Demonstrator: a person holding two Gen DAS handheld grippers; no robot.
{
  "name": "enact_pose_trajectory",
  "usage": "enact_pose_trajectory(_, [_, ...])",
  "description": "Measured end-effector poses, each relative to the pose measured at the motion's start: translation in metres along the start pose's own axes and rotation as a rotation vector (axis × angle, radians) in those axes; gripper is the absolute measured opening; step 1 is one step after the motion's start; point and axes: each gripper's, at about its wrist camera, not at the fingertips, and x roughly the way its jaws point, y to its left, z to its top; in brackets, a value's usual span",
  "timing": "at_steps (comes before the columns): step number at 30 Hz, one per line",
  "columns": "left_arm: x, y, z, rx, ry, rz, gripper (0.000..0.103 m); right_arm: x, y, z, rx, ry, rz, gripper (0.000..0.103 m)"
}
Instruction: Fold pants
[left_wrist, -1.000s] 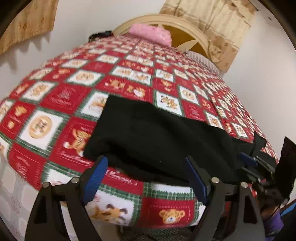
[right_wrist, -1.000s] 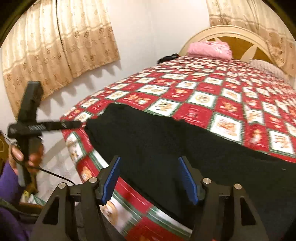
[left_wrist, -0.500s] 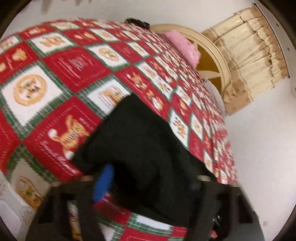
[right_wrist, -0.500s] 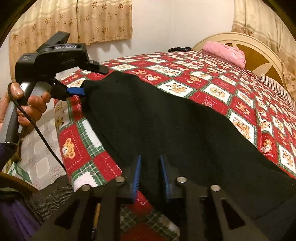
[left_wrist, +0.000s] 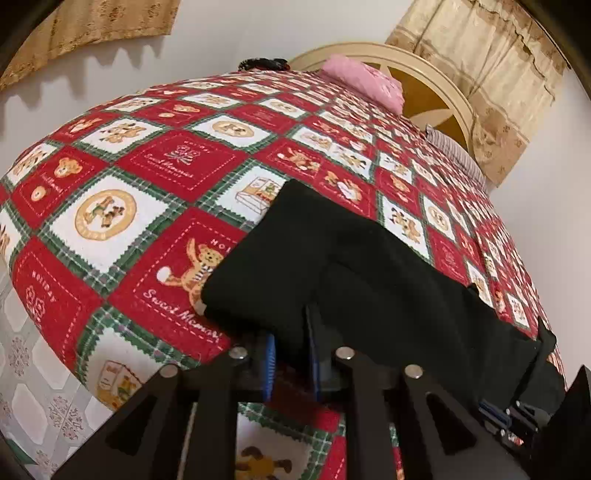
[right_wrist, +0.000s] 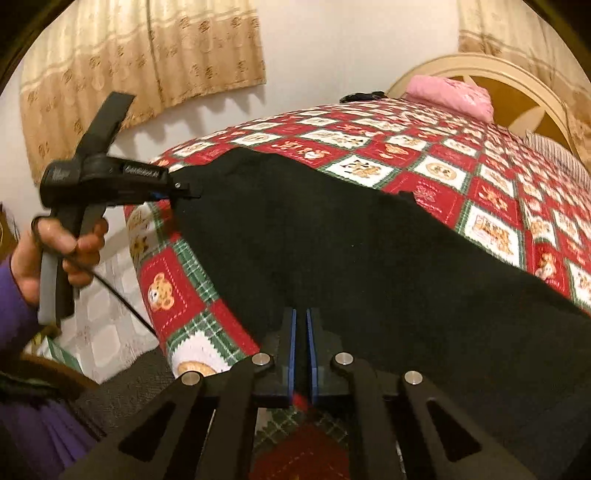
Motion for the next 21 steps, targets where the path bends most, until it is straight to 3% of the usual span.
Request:
enact_pose_trajectory(1, [-0.004, 0.002, 0.003, -0.002, -0.002, 0.014, 0.029, -0.001, -0.003, 0.002, 0.017, 0.009, 0.014, 0.008])
enact_pose_trajectory(3, [-0.018, 0.004, 0.008, 0.006, -0.05, 0.079, 0.054, -0.009, -0.015, 0.007, 0.093, 0.017, 0.063, 0.013])
enact_pose_trajectory(4, [-0.029, 0.003, 0.01, 0.025, -0.1, 0.13, 0.059, -0.013, -0.02, 0.008, 0.121, 0.005, 0.079, 0.019])
enact_pose_trajectory(6, [-0.048, -0.002, 0.013, 0.072, -0.201, 0.22, 0.067, -0.029, -0.037, 0.011, 0.206, -0.054, 0.115, 0.037])
enact_pose_trajectory(8, [-0.058, -0.012, 0.018, 0.124, -0.262, 0.245, 0.068, -0.045, -0.057, 0.017, 0.29, -0.13, 0.139, 0.069])
enact_pose_trajectory(10, [-0.061, -0.025, 0.023, 0.168, -0.299, 0.227, 0.068, -0.053, -0.079, 0.028, 0.359, -0.192, 0.147, 0.071])
enact_pose_trajectory(13, [-0.041, -0.047, 0.027, 0.229, -0.28, 0.175, 0.068, -0.042, -0.099, 0.051, 0.394, -0.195, 0.162, 0.071])
enact_pose_trajectory(18, [0.013, -0.059, 0.018, 0.211, -0.131, 0.135, 0.068, 0.015, -0.111, 0.077, 0.418, -0.08, 0.223, 0.071])
enact_pose_trajectory(21, [0.03, -0.06, 0.005, 0.223, -0.09, 0.175, 0.068, 0.053, -0.108, 0.077, 0.396, 0.048, 0.219, 0.071])
